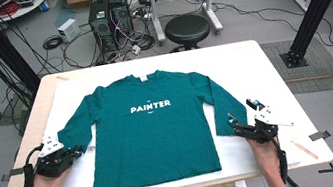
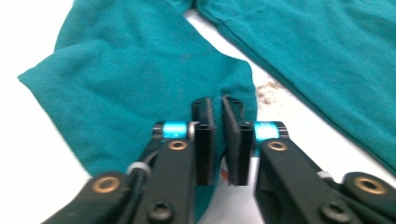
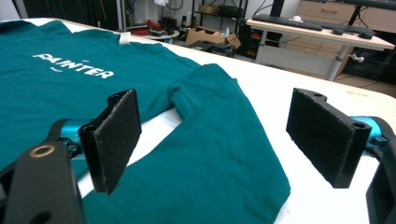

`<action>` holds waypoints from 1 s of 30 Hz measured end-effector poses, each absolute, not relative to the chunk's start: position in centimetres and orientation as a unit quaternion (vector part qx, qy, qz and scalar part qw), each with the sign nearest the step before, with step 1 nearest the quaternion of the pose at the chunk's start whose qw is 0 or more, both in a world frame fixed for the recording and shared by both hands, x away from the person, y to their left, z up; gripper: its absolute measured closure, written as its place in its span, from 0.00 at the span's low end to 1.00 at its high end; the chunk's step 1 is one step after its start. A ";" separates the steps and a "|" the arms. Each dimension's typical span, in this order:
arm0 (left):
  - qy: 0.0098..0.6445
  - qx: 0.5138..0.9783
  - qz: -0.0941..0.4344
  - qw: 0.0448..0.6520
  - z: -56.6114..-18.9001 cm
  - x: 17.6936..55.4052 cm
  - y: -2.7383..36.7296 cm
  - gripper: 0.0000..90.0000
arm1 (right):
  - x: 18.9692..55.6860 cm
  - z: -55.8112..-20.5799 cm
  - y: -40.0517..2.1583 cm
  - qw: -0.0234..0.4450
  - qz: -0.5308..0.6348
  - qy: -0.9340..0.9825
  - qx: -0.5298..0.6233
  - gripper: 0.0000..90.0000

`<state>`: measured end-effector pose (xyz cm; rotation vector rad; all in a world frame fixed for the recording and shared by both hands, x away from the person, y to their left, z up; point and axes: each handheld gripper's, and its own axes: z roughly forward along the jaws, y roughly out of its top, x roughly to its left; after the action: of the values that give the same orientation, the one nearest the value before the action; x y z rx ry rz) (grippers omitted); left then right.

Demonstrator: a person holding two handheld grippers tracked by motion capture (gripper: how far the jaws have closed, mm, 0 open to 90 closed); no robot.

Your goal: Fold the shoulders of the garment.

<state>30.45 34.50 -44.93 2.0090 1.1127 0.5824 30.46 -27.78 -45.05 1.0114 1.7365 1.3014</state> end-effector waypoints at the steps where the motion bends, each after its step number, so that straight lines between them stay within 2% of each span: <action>1: 0.438 0.778 0.228 0.390 -44.8 30.4 34.4 0.94 | 30.5 -45.0 -27.8 0.364 0.506 0.675 0.393 0.20; 7: 0.423 0.750 0.238 0.449 -42.5 30.2 32.6 0.95 | 30.4 -45.0 -27.8 0.363 0.506 0.674 0.397 0.20; 13: 0.397 0.744 0.243 0.479 -40.3 30.8 29.0 0.95 | 30.3 -45.0 -27.7 0.364 0.505 0.674 0.398 0.20; 19: 0.378 0.757 0.227 0.481 -39.4 32.5 24.1 0.95 | 30.3 -45.1 -27.7 0.364 0.505 0.675 0.397 0.20; 30: 0.355 0.790 0.186 0.465 -40.3 34.6 16.0 0.94 | 30.4 -45.1 -27.7 0.366 0.505 0.675 0.395 0.20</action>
<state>34.62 15.98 -40.28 1.9401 0.8708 0.4573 30.36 -27.70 -45.05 1.0146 1.7355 1.2981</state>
